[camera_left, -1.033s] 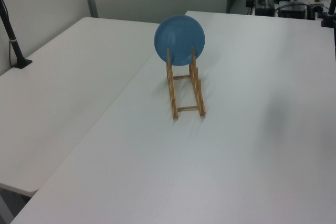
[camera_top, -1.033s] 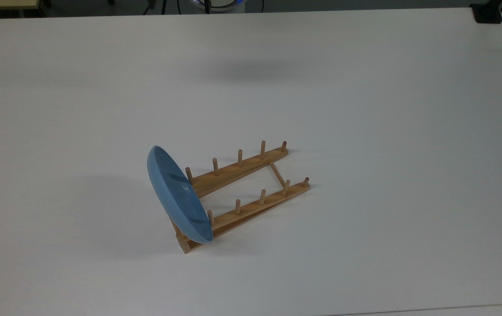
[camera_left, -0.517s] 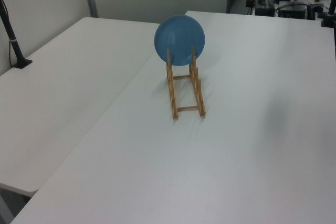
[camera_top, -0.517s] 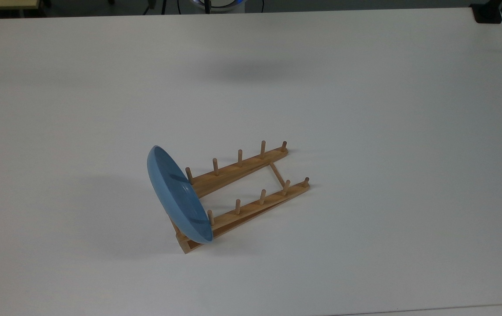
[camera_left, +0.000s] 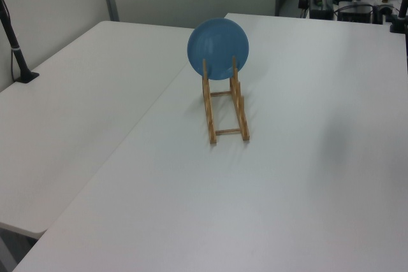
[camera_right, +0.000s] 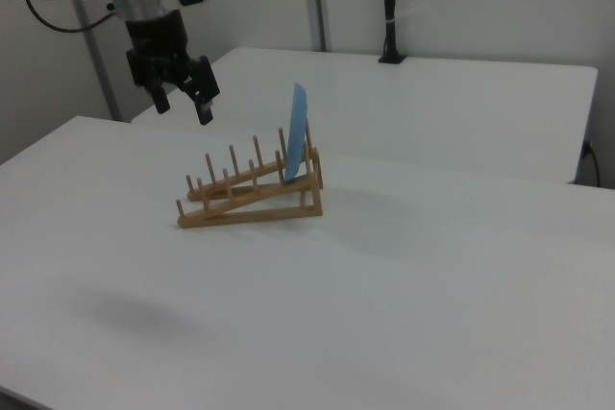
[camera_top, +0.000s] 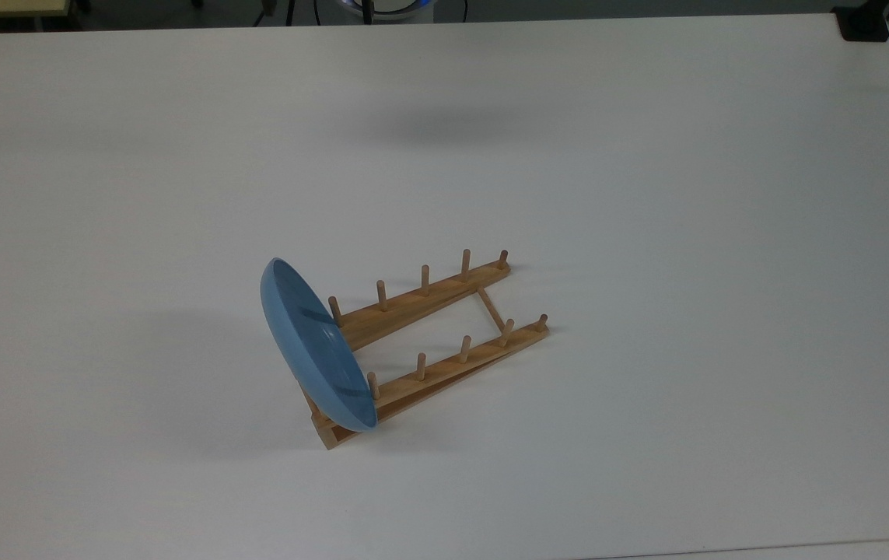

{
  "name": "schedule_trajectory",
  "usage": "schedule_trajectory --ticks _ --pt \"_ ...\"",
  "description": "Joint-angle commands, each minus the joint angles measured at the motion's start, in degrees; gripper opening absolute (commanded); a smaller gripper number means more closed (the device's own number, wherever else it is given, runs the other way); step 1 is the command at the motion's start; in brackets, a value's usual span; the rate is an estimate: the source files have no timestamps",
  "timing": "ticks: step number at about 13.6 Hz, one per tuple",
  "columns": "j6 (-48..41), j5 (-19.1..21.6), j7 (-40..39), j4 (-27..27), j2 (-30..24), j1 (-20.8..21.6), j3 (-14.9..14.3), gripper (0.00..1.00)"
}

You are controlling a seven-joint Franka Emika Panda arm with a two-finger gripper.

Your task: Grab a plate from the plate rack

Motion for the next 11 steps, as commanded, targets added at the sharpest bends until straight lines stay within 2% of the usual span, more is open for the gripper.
schedule_trajectory --ticks 1,3,11 --pt "1.2 0.77 0.23 -2.67 -2.14 0.55 -0.47 1.0" --pt "1.11 0.69 -1.43 -2.76 -1.97 0.64 -0.47 1.0" --pt "1.2 -1.15 -18.47 -2.41 -1.53 -0.33 -0.91 1.0"
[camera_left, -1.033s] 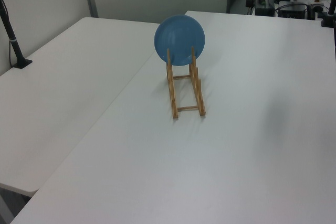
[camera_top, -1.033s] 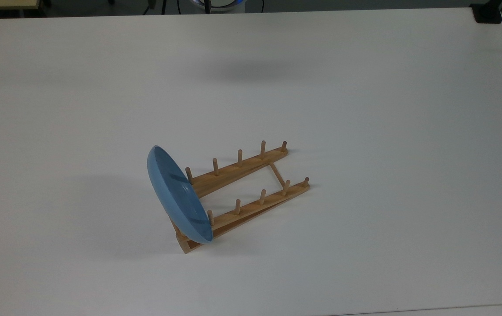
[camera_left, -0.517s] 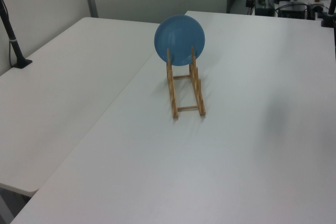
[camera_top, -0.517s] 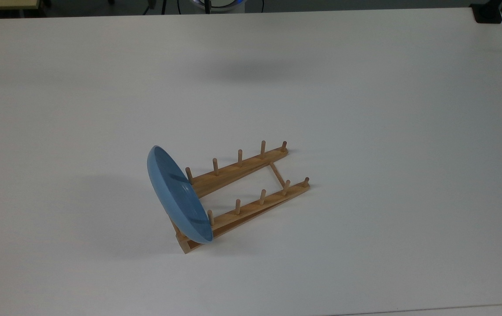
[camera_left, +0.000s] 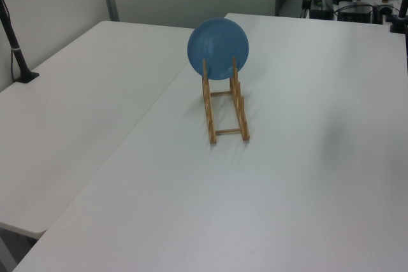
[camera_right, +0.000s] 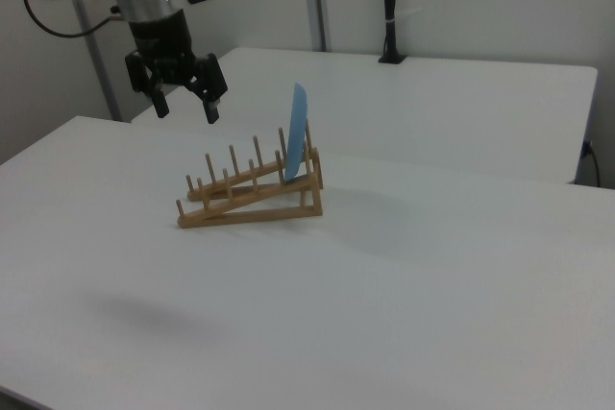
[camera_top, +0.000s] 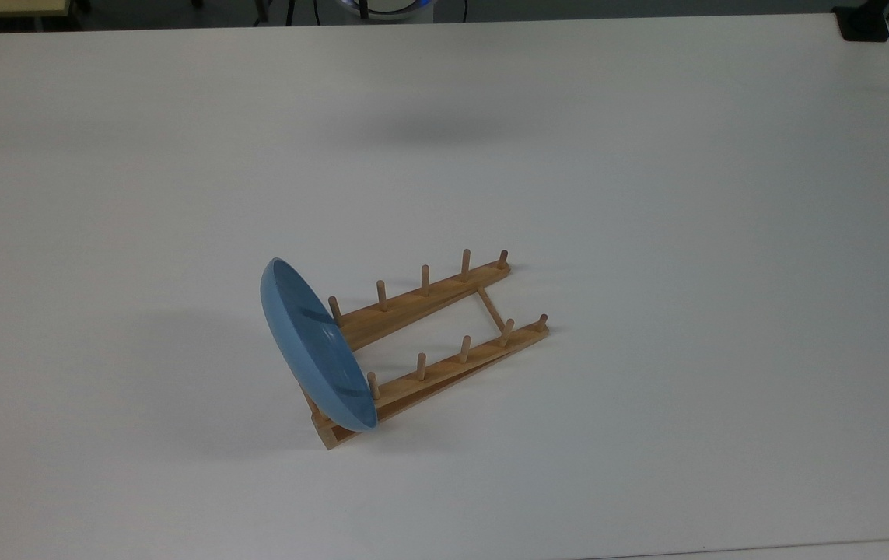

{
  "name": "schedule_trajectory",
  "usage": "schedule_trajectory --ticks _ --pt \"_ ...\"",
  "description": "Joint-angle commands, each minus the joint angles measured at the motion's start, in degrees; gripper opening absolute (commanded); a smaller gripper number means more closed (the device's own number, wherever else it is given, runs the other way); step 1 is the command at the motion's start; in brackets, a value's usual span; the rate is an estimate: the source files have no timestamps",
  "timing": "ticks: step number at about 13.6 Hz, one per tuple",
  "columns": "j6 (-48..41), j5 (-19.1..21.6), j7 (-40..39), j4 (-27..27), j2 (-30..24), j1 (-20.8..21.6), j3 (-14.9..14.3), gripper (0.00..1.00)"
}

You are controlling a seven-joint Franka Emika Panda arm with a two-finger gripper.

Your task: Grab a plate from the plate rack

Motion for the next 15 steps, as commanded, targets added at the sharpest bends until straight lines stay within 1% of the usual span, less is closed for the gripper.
schedule_trajectory --ticks 1,3,4,6,7,9,11,13,15 --pt "1.2 -2.71 -9.59 -2.18 -1.27 -0.05 -0.42 1.0" --pt "2.15 -6.31 -13.73 -1.92 -0.39 0.04 -0.42 1.0" --pt "4.51 -7.8 -13.22 -1.57 -0.04 0.12 -0.42 1.0" --pt "9.69 -10.53 -9.72 -1.48 0.4 0.04 -0.42 1.0" --pt "13.38 -10.72 -8.75 -1.48 0.84 -0.14 -0.6 1.0" --pt "19.45 -9.67 -8.3 -1.21 2.24 -1.45 -0.69 1.0" --pt "25.86 -6.78 -5.41 -1.3 3.83 -1.9 -0.69 1.0" --pt "34.03 -4.58 0.98 -1.39 6.28 -2.51 -0.77 1.0" --pt "40.1 -5.18 9.94 -1.21 9.62 -2.34 -0.77 1.0"
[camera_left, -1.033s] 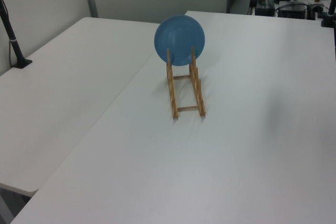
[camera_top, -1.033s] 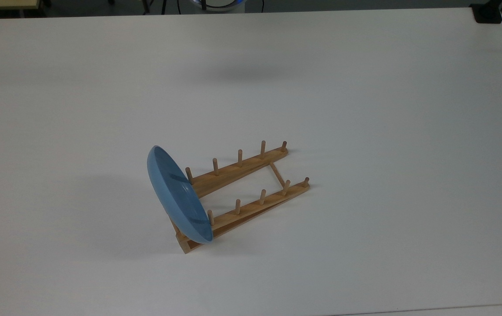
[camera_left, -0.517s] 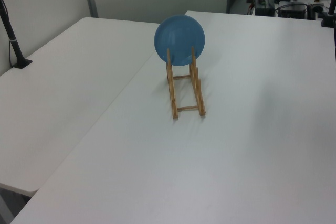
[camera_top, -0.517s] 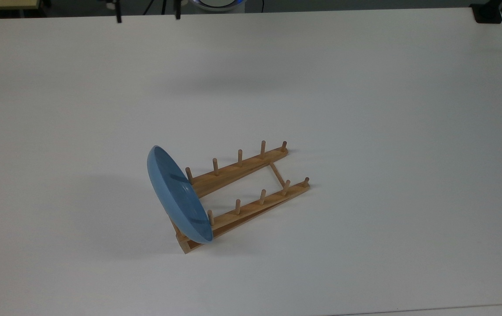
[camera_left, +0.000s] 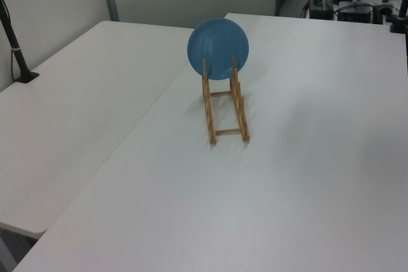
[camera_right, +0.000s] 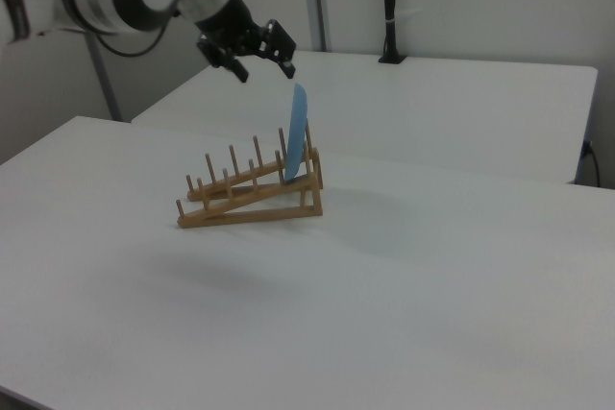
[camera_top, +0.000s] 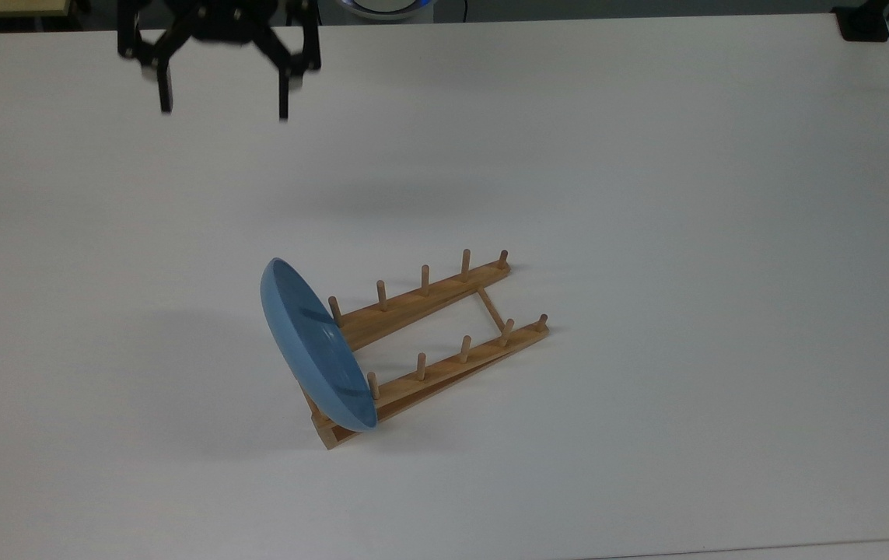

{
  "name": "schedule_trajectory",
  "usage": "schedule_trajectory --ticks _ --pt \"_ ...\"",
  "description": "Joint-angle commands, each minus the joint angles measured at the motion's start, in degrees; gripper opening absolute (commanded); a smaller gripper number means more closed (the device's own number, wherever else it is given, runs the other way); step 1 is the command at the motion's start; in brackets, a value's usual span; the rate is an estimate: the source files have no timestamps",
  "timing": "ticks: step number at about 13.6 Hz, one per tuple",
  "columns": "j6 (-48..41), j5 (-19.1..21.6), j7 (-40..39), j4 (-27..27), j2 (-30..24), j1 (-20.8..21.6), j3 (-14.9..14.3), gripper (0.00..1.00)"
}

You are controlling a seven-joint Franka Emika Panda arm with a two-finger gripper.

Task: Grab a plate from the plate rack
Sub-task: 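Lower the open gripper onto the rim of the blue plate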

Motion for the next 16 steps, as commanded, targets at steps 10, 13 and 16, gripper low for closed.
schedule_trajectory --ticks 10,13,16 --pt "21.8 -2.06 20.0 -0.42 13.53 1.81 0.25 0.59" --pt "21.72 -1.98 20.18 0.99 14.76 2.07 0.25 0.42" --pt "21.72 -1.98 20.18 0.99 14.94 2.77 0.25 0.25"
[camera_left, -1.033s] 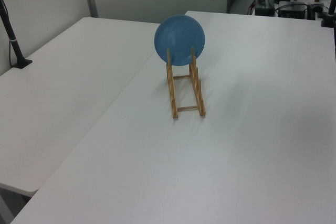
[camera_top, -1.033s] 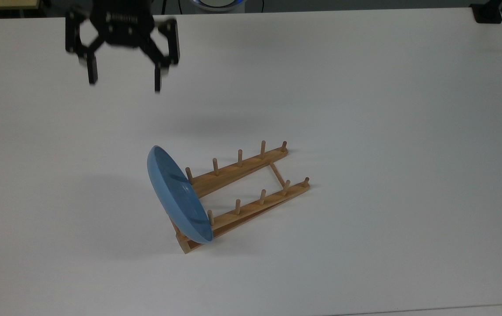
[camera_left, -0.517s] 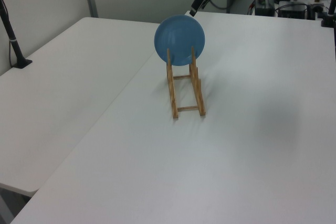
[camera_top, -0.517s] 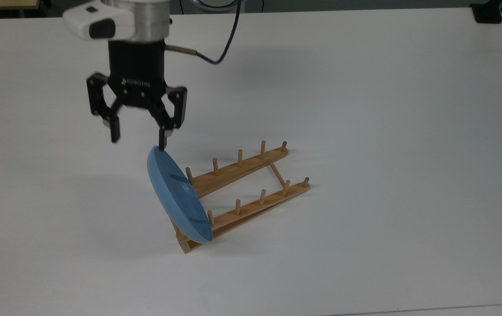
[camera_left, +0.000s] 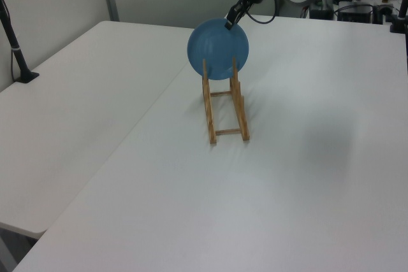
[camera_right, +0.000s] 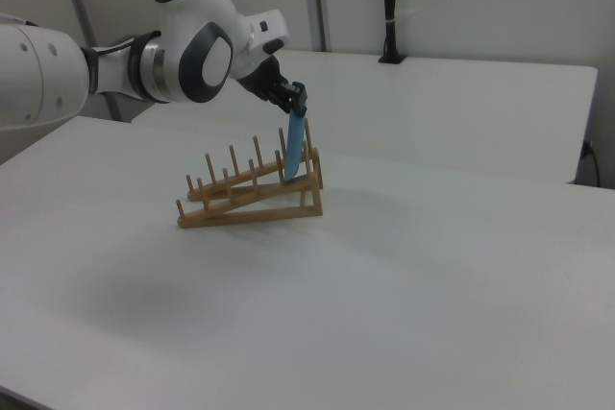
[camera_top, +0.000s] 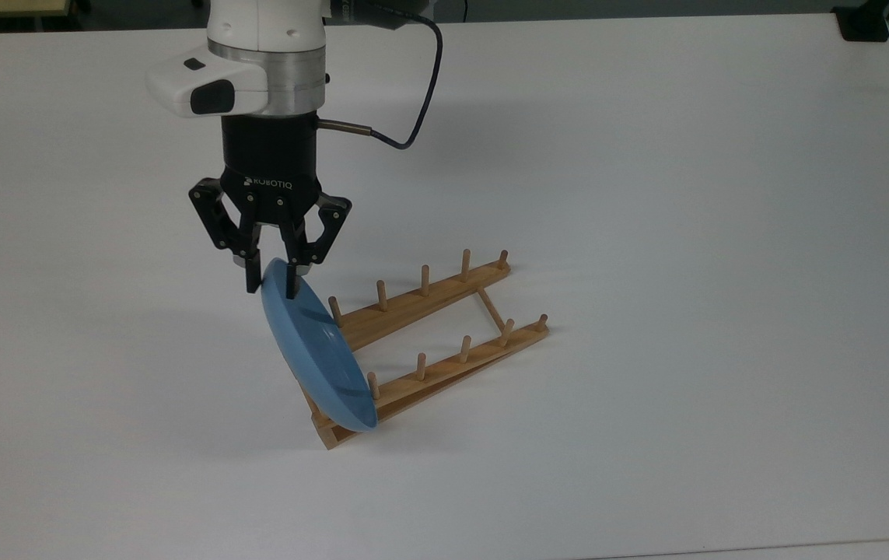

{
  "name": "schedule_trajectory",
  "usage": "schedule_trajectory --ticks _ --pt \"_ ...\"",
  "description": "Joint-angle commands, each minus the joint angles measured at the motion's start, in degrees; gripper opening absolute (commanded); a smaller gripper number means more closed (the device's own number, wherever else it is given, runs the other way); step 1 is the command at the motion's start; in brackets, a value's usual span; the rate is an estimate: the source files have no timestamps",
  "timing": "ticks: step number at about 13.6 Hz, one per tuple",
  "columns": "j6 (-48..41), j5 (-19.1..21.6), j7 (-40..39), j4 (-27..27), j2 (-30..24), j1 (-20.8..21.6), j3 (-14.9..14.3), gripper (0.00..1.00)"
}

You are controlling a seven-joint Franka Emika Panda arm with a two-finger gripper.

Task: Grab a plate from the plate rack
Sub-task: 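Lower the open gripper onto the rim of the blue plate, then close the gripper on the blue plate's rim and tilt it out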

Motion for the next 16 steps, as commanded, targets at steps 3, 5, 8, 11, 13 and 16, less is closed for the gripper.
schedule_trajectory --ticks 3,5,8,11,13,16 --pt "0.84 -1.08 1.57 0.83 0.43 1.32 -0.41 0.1" --pt "0.84 -1.08 1.3 0.83 0.35 1.24 -0.41 0.07" --pt "0.84 -1.08 1.21 0.83 -0.09 1.24 -0.41 0.06" --pt "0.23 -0.9 1.12 0.83 -2.63 1.06 -0.41 0.05" --pt "0.22 -0.9 1.3 0.83 -3.35 1.23 -0.32 0.05" --pt "-0.04 -0.12 1.65 0.65 -4.92 1.15 -0.23 0.05"
